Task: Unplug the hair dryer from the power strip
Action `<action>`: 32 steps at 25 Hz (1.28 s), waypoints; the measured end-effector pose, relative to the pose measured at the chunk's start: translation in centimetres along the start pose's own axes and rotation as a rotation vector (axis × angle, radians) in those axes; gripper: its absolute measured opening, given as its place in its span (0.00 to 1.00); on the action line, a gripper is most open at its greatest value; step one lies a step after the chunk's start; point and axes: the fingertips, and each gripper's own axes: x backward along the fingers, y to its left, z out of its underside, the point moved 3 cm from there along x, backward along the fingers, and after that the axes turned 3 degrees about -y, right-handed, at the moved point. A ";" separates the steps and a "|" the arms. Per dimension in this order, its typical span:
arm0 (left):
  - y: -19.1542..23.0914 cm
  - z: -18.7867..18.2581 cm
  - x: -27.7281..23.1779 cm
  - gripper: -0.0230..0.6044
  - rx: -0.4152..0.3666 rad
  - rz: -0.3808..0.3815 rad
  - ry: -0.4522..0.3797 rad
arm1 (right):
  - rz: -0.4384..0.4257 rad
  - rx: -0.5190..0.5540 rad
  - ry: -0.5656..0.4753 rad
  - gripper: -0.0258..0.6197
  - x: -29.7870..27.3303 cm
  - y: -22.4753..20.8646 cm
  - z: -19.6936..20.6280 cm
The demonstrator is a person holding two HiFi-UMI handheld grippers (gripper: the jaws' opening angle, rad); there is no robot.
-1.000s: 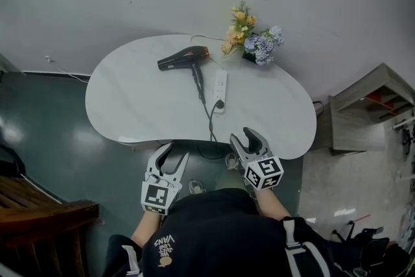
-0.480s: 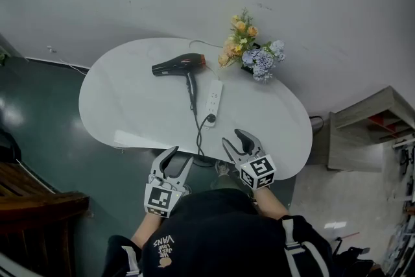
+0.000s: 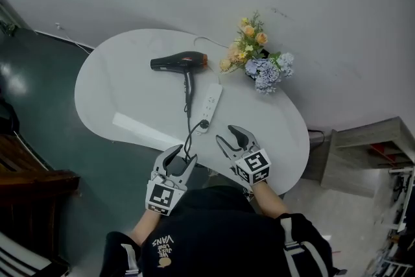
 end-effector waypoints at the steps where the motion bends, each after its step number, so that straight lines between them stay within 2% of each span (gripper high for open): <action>1: -0.3 0.1 -0.6 0.33 0.002 0.001 0.005 | -0.011 0.000 0.001 0.34 -0.2 -0.4 0.0; 7: -1.8 1.0 -4.0 0.33 0.013 0.011 0.039 | -0.062 -0.008 0.005 0.34 -1.1 -2.1 0.3; 11: -2.2 2.5 -6.0 0.33 0.041 -0.003 0.091 | -0.086 -0.009 0.008 0.34 -1.5 -2.9 0.4; 16: -2.0 4.2 -8.1 0.33 0.133 -0.054 0.143 | -0.097 -0.016 0.005 0.34 -1.7 -4.2 0.4; 20: -1.8 5.4 -9.5 0.39 0.191 -0.085 0.162 | -0.096 -0.029 0.005 0.34 -1.8 -4.9 0.6; 25: -1.5 6.2 -10.5 0.47 0.181 -0.120 0.173 | -0.098 -0.036 0.008 0.34 -1.8 -4.9 1.0; 32: -0.7 6.9 -12.1 0.49 0.141 -0.210 0.179 | -0.132 -0.007 0.017 0.34 -2.9 -4.9 1.6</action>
